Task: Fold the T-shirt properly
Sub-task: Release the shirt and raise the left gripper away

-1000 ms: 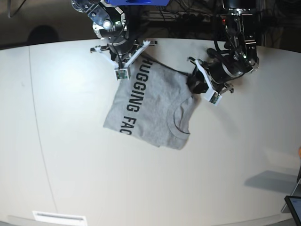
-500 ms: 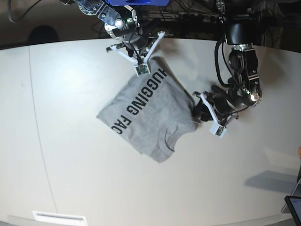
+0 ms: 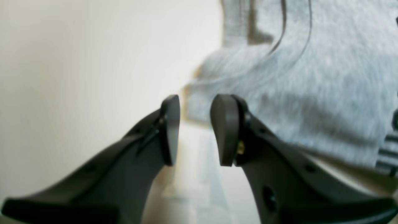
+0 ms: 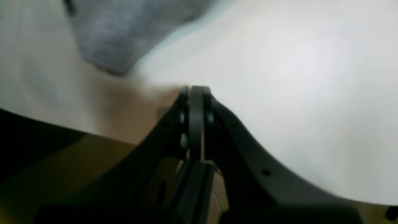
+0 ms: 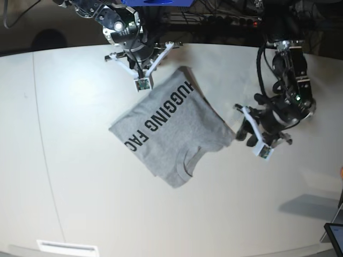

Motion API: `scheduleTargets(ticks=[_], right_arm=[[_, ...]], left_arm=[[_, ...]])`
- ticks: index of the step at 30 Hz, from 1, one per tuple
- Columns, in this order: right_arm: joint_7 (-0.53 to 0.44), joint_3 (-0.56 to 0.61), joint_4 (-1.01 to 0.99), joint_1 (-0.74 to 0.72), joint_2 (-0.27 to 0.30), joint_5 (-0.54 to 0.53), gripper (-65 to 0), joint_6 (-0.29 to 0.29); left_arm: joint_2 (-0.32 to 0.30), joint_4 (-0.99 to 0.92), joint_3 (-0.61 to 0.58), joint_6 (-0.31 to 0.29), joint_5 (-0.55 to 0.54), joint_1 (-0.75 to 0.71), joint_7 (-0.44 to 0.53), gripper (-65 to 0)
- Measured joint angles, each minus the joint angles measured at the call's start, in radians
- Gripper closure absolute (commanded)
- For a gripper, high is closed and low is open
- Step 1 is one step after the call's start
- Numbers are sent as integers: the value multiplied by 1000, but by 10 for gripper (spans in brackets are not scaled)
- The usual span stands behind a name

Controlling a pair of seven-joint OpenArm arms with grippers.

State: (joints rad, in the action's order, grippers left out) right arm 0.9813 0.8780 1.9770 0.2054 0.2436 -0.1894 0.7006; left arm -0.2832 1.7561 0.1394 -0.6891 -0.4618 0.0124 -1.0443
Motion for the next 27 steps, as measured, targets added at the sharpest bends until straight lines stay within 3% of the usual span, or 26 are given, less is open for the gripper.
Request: scheduleTargets(ticks=[3,8,18,24,27], right_arm=[[-11,19,8,1,3,-7,-1,-2],[-104,99,8,-55,-6,-5,-1,-6],[-132,251,8,-124,-1,-13,-1,-7],[-37,253,8,-182,-1,-7,-1,-3],[-37,252,8,-197,-10,-5,-1,-2]], left_arm=[[-6,143,126,1,17,-90,-68,-200],[3,217,234,-4,-4,-268,-64,-200],[0,212,246,-4,3,-409,-58,-200],[-11,212,244,-4,2,-466,-58,-200],[-14,212,246,-3,5,-476,-55,-200]])
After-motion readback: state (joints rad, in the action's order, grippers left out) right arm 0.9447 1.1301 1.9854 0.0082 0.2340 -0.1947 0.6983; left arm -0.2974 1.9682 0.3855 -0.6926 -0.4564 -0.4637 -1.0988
